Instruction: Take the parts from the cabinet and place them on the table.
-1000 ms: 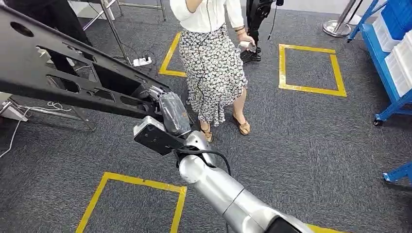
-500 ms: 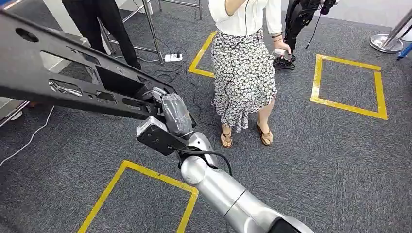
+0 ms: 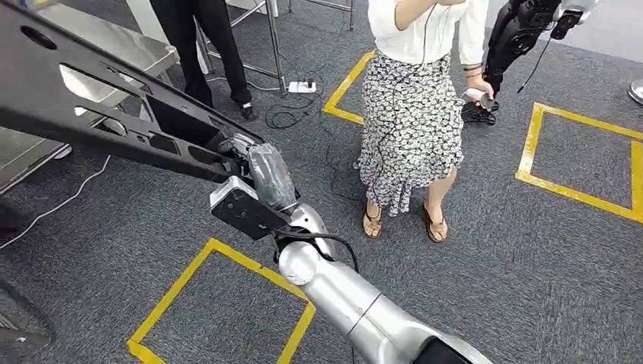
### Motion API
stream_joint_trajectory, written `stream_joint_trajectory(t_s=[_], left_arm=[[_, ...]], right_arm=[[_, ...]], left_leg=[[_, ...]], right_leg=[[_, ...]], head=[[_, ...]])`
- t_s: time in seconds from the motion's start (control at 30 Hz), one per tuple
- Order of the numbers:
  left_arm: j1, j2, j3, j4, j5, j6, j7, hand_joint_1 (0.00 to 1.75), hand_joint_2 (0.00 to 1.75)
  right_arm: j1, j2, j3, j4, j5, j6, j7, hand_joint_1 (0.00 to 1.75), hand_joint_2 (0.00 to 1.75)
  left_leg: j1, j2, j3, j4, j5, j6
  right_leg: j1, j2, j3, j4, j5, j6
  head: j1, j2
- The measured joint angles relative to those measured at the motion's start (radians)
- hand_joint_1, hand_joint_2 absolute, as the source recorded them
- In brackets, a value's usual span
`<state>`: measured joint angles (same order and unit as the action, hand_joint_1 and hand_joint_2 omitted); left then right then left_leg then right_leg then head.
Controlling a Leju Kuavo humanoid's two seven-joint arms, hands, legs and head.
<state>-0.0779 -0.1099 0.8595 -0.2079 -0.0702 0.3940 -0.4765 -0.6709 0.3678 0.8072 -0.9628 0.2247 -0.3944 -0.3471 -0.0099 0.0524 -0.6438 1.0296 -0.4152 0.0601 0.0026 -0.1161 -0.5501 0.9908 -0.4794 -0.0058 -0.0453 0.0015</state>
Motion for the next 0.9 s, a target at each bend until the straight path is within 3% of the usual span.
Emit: stream_joint_trajectory(t_s=[0.03,0.07,0.1,0.13,0.2,0.23,0.27,0.3,0.33,0.37,0.4,0.43,0.53,0.57,0.63,0.67,0.73,0.77,0.8,0.87,0.9], left_arm=[[0.001,0.001,0.0,0.0,0.0,0.001,0.0,0.0,1.75],[0.003,0.0,0.0,0.0,0.0,0.002,0.0,0.0,1.75],[0.002,-0.001,0.0,0.0,0.0,0.003,0.0,0.0,1.75],[-0.001,-0.001,0.0,0.0,0.0,0.004,0.0,0.0,1.75],[-0.006,-0.001,0.0,0.0,0.0,0.004,0.0,0.0,1.75],[-0.006,-0.001,0.0,0.0,0.0,0.005,0.0,0.0,1.75],[-0.006,-0.001,0.0,0.0,0.0,0.005,0.0,0.0,1.75],[-0.005,-0.002,0.0,0.0,0.0,0.005,0.0,0.0,1.75],[-0.005,-0.003,0.0,0.0,0.0,0.006,0.0,0.0,1.75],[-0.004,-0.003,0.0,0.0,0.0,0.007,0.0,0.0,1.75],[-0.004,-0.003,0.0,0.0,-0.001,0.007,0.0,0.0,1.75],[-0.005,-0.003,0.0,0.0,-0.001,0.007,0.0,0.0,1.75],[0.006,-0.003,0.001,0.0,-0.002,0.007,0.0,0.0,1.75],[0.007,0.0,0.002,0.0,-0.002,0.006,0.0,0.0,1.75],[0.007,-0.002,0.002,0.0,0.0,-0.002,-0.001,0.0,1.75],[0.006,-0.001,0.002,0.0,0.0,-0.009,-0.002,0.0,1.75],[0.006,-0.001,0.002,0.0,0.0,-0.015,-0.004,0.0,1.75],[0.006,-0.001,0.002,0.0,0.0,-0.02,-0.005,0.0,1.75],[0.007,-0.001,0.003,0.0,0.002,-0.023,-0.005,0.0,1.75],[0.008,0.001,0.003,0.0,0.002,-0.026,-0.006,0.0,1.75],[0.007,0.002,0.003,0.0,0.002,-0.026,-0.007,0.0,1.75]], right_arm=[[-0.003,0.002,0.004,-0.002,-0.004,0.001,0.0,1.75,1.75],[-0.003,-0.002,0.006,-0.004,-0.007,0.003,0.001,1.75,1.75],[-0.006,-0.002,0.008,-0.005,-0.007,0.005,0.0,1.75,1.75],[-0.009,-0.004,0.01,-0.005,-0.011,0.005,0.0,1.75,1.75],[-0.004,-0.009,0.01,-0.004,-0.016,0.005,0.0,1.75,1.75],[-0.001,-0.01,0.01,-0.002,-0.019,0.005,0.0,1.75,1.75],[0.001,-0.011,0.011,-0.002,-0.021,0.005,0.0,1.75,1.75],[0.0,-0.01,0.011,-0.002,-0.022,0.005,0.0,1.75,1.75],[-0.001,-0.008,0.011,-0.002,-0.022,0.005,0.0,1.75,1.75],[-0.002,-0.007,0.012,-0.002,-0.022,0.005,0.0,1.75,1.75],[-0.003,-0.008,0.013,-0.001,-0.022,0.005,0.0,1.75,1.75],[-0.004,-0.005,0.015,-0.002,-0.025,0.005,0.0,1.75,1.75],[-0.007,-0.001,0.02,-0.002,-0.031,0.005,0.001,1.75,1.75],[-0.008,0.001,0.021,-0.002,-0.031,0.005,0.001,1.75,1.75],[-0.01,0.0,0.021,-0.002,-0.031,0.005,0.0,1.75,1.75],[-0.011,-0.001,0.021,-0.002,-0.031,0.004,0.0,1.75,1.75],[-0.01,-0.002,0.022,-0.001,-0.031,0.004,0.002,1.75,1.75],[-0.01,-0.002,0.023,-0.001,-0.031,0.003,0.002,1.75,1.75],[-0.01,-0.002,0.023,-0.001,-0.03,0.003,0.002,1.75,1.75],[-0.011,-0.001,0.023,-0.002,-0.03,0.003,0.003,1.75,1.75],[-0.012,-0.001,0.023,-0.002,-0.03,0.003,0.003,1.75,1.75]], left_leg=[[0.0,-0.014,0.011,-0.017,0.004,0.007],[0.016,-0.027,0.033,-0.044,0.018,0.011],[0.013,-0.036,0.041,-0.053,0.022,0.015],[0.012,-0.046,0.041,-0.053,0.025,0.019],[0.012,-0.075,0.04,-0.053,0.024,0.019],[0.013,-0.091,0.04,-0.052,0.023,0.018],[0.014,-0.108,0.041,-0.052,0.021,0.016],[0.016,-0.123,0.043,-0.051,0.02,0.013],[0.018,-0.138,0.044,-0.048,0.017,0.008],[0.02,-0.153,0.044,-0.039,0.011,-0.001],[0.019,-0.164,0.037,-0.027,0.004,-0.011],[0.017,-0.173,0.03,-0.02,-0.002,-0.022],[0.029,-0.184,0.023,-0.025,0.0,-0.04],[0.035,-0.182,0.022,-0.018,-0.005,-0.044],[0.029,-0.095,-0.009,0.059,-0.046,-0.053],[0.033,-0.072,-0.052,0.144,-0.085,-0.058],[0.038,-0.061,-0.134,0.284,-0.135,-0.064],[0.04,-0.059,-0.152,0.303,-0.127,-0.065],[0.04,-0.056,-0.139,0.263,-0.093,-0.064],[0.038,-0.036,-0.048,0.082,0.001,-0.055],[0.034,0.003,-0.006,0.006,0.031,-0.047]], right_leg=[[0.008,-0.009,0.011,-0.008,-0.001,0.006],[0.008,0.019,0.002,-0.003,-0.008,0.008],[0.005,0.074,-0.008,0.031,-0.02,0.008],[-0.001,0.101,-0.044,0.105,-0.048,0.003],[-0.011,0.113,-0.138,0.27,-0.105,0.004],[-0.016,0.113,-0.172,0.321,-0.112,0.013],[-0.021,0.113,-0.177,0.311,-0.096,0.025],[-0.025,0.113,-0.157,0.254,-0.062,0.039],[-0.03,0.118,-0.119,0.164,-0.019,0.052],[-0.037,0.14,-0.069,0.056,0.027,0.064],[-0.043,0.181,-0.055,0.016,0.036,0.062],[-0.041,0.166,-0.045,0.01,0.035,0.046],[-0.027,0.15,-0.045,0.012,0.037,0.022],[-0.044,0.138,-0.037,0.004,0.041,0.012],[-0.035,0.12,-0.025,0.001,0.035,-0.002],[-0.03,0.108,-0.021,0.001,0.03,-0.008],[-0.023,0.085,-0.019,0.001,0.025,-0.014],[-0.02,0.074,-0.018,0.001,0.023,-0.016],[-0.019,0.062,-0.015,0.001,0.018,-0.016],[-0.017,0.044,-0.003,0.001,0.008,-0.01],[-0.014,0.039,0.003,0.001,0.004,-0.008]], head=[[-0.002,0.0],[0.002,0.0],[0.009,0.0],[0.009,0.0],[0.01,0.0],[0.01,0.0],[0.011,0.0],[0.01,0.0],[0.01,0.0],[0.01,0.0],[0.012,0.0],[0.011,0.0],[0.011,0.0],[0.01,0.0],[0.0,0.0],[0.001,0.0],[0.0,0.0],[0.001,0.0],[0.0,0.0],[0.001,0.0],[0.0,0.0]])
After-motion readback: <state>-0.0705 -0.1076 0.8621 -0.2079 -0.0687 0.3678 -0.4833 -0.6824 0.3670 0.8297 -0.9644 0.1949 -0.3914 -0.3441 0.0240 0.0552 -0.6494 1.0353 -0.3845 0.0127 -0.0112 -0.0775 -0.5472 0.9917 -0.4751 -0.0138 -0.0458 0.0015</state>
